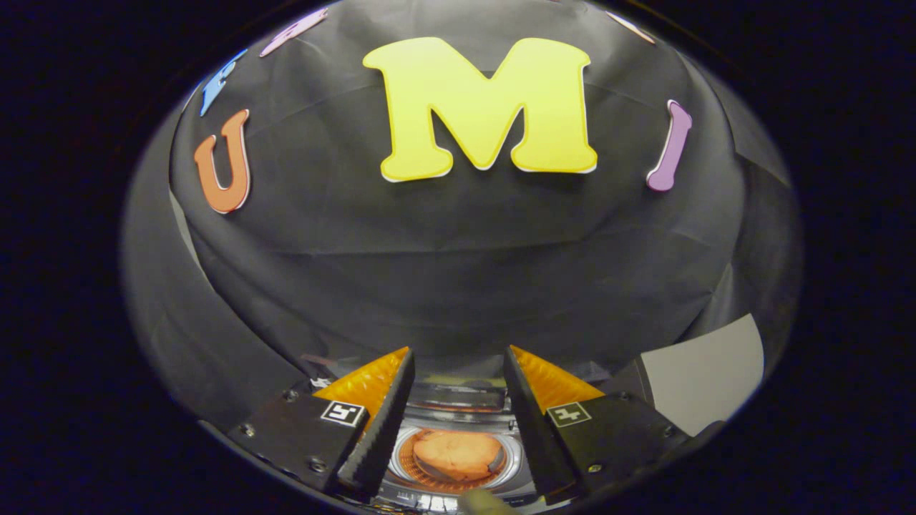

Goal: Put the clothes into the washing machine and then close the washing machine lid.

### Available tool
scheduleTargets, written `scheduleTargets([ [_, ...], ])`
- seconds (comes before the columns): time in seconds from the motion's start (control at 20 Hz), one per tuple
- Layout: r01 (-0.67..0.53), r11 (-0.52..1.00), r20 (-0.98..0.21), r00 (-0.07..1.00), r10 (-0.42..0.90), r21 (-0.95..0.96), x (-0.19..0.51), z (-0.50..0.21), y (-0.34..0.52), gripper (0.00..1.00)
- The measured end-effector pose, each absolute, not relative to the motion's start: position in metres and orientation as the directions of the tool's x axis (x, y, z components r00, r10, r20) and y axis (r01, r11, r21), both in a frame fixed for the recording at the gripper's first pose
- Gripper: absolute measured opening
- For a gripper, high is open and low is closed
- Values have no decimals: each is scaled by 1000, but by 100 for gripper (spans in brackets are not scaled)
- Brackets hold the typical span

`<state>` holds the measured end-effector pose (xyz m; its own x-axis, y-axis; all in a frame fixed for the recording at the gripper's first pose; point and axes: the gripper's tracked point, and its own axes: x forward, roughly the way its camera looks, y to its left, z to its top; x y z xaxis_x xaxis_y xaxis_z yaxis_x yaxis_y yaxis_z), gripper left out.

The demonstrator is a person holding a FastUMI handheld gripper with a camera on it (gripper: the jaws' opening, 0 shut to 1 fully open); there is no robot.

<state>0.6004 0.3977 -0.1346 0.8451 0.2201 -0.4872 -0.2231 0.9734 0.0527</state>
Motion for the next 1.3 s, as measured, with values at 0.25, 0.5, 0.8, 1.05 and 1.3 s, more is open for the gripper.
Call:
scheduleTargets([
  [0.25,-214,975,-512,831,218,67,630,-142,408,78],
  [0.5,-198,977,-555,805,208,79,657,-166,414,78],
  [0.8,-181,981,-605,774,187,72,670,-193,413,78],
  [1.05,-181,980,-644,742,188,78,669,-212,415,78],
  [1.3,-179,980,-653,733,189,83,666,-221,415,79],
])
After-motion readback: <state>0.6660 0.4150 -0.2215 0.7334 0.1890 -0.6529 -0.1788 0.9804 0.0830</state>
